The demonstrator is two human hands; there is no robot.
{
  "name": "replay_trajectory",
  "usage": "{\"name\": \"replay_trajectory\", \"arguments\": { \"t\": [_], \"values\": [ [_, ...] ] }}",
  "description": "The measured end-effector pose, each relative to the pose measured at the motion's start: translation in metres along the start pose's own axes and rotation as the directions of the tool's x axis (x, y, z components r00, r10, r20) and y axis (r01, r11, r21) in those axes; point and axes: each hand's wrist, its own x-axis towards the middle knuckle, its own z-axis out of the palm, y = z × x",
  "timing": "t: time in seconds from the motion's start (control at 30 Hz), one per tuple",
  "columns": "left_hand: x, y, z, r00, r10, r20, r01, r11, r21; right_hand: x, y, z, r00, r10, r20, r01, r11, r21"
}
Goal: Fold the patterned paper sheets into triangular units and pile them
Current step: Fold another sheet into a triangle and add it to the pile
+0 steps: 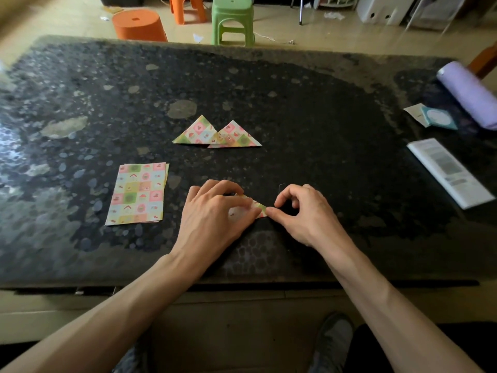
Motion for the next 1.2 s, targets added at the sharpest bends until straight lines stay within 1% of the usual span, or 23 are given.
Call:
{"name": "replay_trajectory", "arguments": {
  "t": [0.13, 0.23, 0.37, 0.57, 0.73, 0.83, 0.97, 1.1, 1.2],
  "values": [
    [-0.002, 0.007, 0.005, 0.996, -0.065, -0.057, 0.064, 0.998, -0.014, -0.001, 0.001, 0.001, 1.0, -0.004, -0.003, 0.003, 1.0, -0.006],
    [-0.003, 0.006, 0.005, 0.994, -0.09, -0.058, 0.09, 0.996, -0.007, -0.003, 0.002, 0.006, 0.998, -0.043, -0.04, 0.041, 0.998, -0.05],
    [-0.005, 0.008, 0.006, 0.992, -0.104, -0.072, 0.104, 0.995, -0.007, -0.004, 0.004, 0.01, 0.994, -0.084, -0.066, 0.08, 0.996, -0.049],
    [-0.007, 0.01, 0.004, 0.988, -0.141, -0.063, 0.137, 0.989, -0.057, -0.007, 0.005, 0.01, 0.99, -0.115, -0.078, 0.111, 0.992, -0.054],
    [-0.008, 0.01, 0.004, 0.989, -0.14, -0.038, 0.138, 0.99, -0.033, -0.01, 0.003, 0.013, 0.987, -0.144, -0.075, 0.135, 0.985, -0.11],
    [-0.009, 0.009, 0.002, 0.99, -0.138, -0.031, 0.137, 0.99, -0.024, -0.008, 0.003, 0.007, 0.993, -0.109, -0.038, 0.106, 0.991, -0.08],
    [-0.009, 0.009, 0.002, 0.989, -0.144, -0.019, 0.144, 0.989, -0.021, -0.001, 0.005, -0.003, 0.999, -0.047, 0.015, 0.047, 0.998, 0.041],
    [-0.01, 0.009, 0.002, 0.99, -0.14, -0.015, 0.139, 0.99, -0.025, 0.005, 0.006, -0.008, 0.999, -0.011, 0.044, 0.007, 0.995, 0.098],
    [-0.009, 0.008, 0.002, 0.99, -0.142, -0.017, 0.142, 0.99, -0.024, 0.008, 0.009, -0.012, 0.995, 0.016, 0.097, -0.03, 0.989, 0.143]
  ]
}}
